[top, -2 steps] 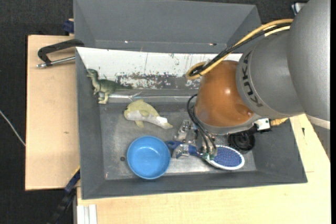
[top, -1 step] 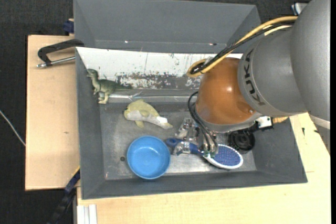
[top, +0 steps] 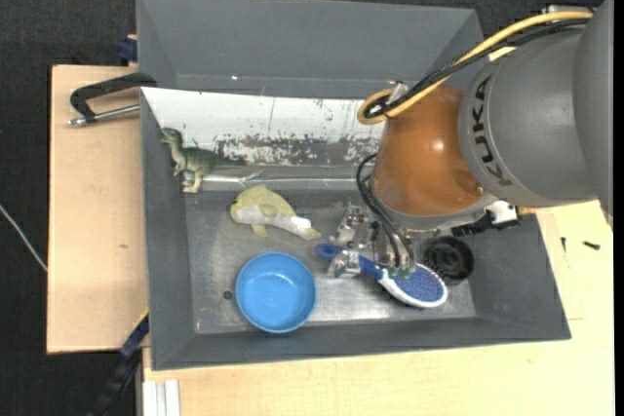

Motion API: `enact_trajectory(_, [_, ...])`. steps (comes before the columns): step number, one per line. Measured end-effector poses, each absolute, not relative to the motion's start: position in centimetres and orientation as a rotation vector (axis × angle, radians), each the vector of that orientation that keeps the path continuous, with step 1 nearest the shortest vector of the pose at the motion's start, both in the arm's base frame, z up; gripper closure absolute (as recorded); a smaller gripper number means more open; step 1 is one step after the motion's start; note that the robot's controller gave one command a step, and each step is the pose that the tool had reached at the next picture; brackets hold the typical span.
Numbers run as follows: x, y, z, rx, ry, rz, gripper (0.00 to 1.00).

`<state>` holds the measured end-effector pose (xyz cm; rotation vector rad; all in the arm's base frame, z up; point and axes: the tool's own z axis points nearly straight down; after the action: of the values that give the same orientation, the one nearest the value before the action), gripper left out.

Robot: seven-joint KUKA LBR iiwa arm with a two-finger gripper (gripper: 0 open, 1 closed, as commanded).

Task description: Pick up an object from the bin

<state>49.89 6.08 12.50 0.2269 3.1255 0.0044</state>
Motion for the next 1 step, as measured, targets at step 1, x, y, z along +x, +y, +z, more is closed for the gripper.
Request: enact_trajectory(1, [50.04, 6.17, 15.44, 0.225, 3.126, 0.004, 1.00])
